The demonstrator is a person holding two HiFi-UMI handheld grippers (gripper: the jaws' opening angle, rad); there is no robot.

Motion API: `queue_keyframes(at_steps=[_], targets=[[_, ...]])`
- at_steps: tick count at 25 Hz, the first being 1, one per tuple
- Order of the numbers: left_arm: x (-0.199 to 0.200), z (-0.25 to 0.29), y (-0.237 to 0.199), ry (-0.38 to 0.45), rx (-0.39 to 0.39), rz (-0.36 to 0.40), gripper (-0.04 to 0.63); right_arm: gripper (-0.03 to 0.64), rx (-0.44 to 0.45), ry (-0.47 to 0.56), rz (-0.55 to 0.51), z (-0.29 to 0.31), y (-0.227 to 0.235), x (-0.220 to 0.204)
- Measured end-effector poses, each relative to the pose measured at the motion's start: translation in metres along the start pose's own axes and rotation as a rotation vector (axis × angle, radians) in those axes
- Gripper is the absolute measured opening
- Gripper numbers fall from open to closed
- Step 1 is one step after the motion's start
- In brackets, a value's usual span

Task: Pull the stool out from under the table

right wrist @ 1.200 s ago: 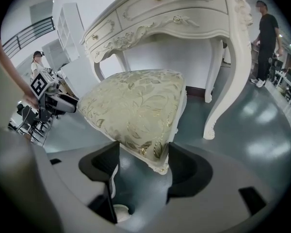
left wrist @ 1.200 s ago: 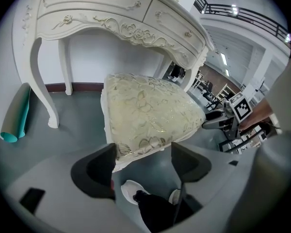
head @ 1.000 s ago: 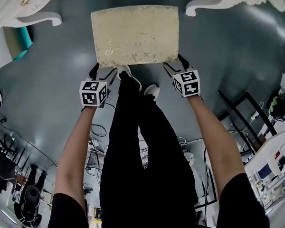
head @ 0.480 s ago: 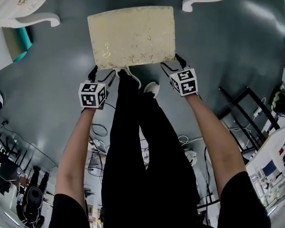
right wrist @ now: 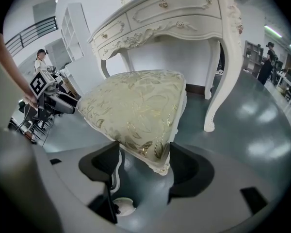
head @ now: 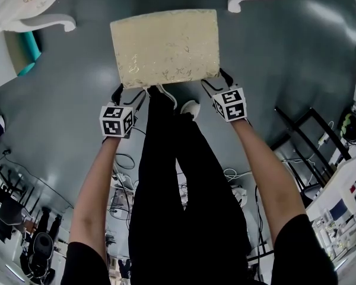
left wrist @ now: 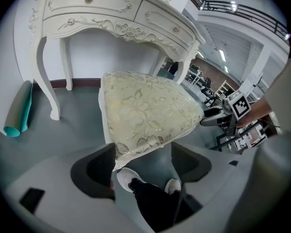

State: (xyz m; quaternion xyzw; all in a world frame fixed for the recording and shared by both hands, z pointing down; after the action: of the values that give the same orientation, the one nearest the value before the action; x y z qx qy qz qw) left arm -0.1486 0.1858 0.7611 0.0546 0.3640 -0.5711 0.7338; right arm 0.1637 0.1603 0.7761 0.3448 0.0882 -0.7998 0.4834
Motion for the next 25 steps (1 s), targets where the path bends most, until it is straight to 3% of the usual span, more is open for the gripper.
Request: queue_keyframes(at_steps=[7,13,16,20,25], targets=[[-0.005,-0.002,-0.007,-0.007,0.000,0.092,0.360,0.330,-0.010,0.036,0.009,-0.003,-0.001,0.000],[0.013,-0.020,0.000,0.053,0.001,0.007,0.360,0.330,-0.030,0.179,0.050,-0.033,-0.010,0.044],[0.025,-0.037,0.023,0.088,-0.029,0.012,0.360,0.330,-0.040,0.240,0.081,-0.057,-0.026,0.071],[0.060,-0.064,0.063,0.135,-0.058,0.011,0.360,0.330,-0.025,0.295,0.082,-0.094,-0.043,0.109],[0.123,-0.100,0.101,0.201,-0.091,0.087,0.360,0.330,-0.049,0.380,0.115,-0.147,-0.049,0.162]])
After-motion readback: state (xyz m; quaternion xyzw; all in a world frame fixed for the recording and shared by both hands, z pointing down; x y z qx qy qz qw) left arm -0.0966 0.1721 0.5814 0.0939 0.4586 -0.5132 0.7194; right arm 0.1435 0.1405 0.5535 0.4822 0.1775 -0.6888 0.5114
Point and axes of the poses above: the fingertips, and each gripper's own axes: z forward along the fingers, y to its right, x out of its top, the point moved 5 cm from there along -z, backward along the fingers, and after that the axes turned 8 degrees about y, right-handed, at the moved point
